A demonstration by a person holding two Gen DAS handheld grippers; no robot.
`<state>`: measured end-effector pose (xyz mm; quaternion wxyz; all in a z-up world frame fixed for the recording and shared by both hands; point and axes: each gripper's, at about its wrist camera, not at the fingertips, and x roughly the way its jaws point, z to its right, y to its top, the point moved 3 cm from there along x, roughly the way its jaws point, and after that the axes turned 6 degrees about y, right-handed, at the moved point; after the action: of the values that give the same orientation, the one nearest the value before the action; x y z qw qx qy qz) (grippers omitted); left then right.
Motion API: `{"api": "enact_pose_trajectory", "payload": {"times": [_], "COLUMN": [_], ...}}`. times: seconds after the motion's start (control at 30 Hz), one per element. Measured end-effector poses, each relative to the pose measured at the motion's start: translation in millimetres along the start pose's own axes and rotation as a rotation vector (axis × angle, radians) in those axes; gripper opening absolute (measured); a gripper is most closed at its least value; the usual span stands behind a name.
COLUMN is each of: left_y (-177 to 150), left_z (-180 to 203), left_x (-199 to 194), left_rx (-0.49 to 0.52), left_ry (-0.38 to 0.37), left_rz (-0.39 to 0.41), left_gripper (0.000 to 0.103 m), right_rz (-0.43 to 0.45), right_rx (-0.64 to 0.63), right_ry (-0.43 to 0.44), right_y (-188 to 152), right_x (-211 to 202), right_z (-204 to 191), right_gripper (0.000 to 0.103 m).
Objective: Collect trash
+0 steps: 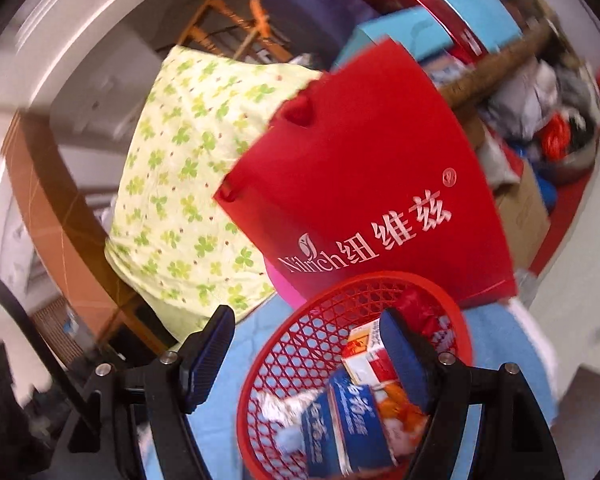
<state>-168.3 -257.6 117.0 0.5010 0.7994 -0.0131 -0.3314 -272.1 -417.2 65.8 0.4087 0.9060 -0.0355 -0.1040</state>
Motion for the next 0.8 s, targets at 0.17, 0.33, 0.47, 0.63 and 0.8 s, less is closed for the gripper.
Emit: {"api": "enact_pose_trajectory", "payload": {"times": [0.17, 0.33, 0.47, 0.63, 0.8], "left_y": [-4, -8, -12, -16, -22], "left_z": [-20, -30, -40, -53, -67], "left_x": [-32, -57, -80, -110, -137], "left_rx": [-0.015, -0.019, -0.026, -0.030, -0.037], "left_ry": [0.060, 0.095, 0.125, 0.166, 0.198], "left_rz": [0.042, 0.067, 0.088, 0.119, 0.129], "left_gripper": [0.085, 0.086, 0.090, 0.093, 0.097], "right_rz": [-0.031, -0.052, -0.045, -0.061, -0.065], "right_rx": [-0.113, -0.189, -0.242, -0.304, -0.354], "right_ry": [-0.068, -0.106, -0.125, -0.114, -0.093], "right_y": [-17, -12, -6, -8, -13], "right_x": [-40, -70, -94, -121, -144], "right_z": [-21, -49, -80, -119, -153], "right_gripper": [0.078, 0.078, 0.078, 0.078, 0.078]}}
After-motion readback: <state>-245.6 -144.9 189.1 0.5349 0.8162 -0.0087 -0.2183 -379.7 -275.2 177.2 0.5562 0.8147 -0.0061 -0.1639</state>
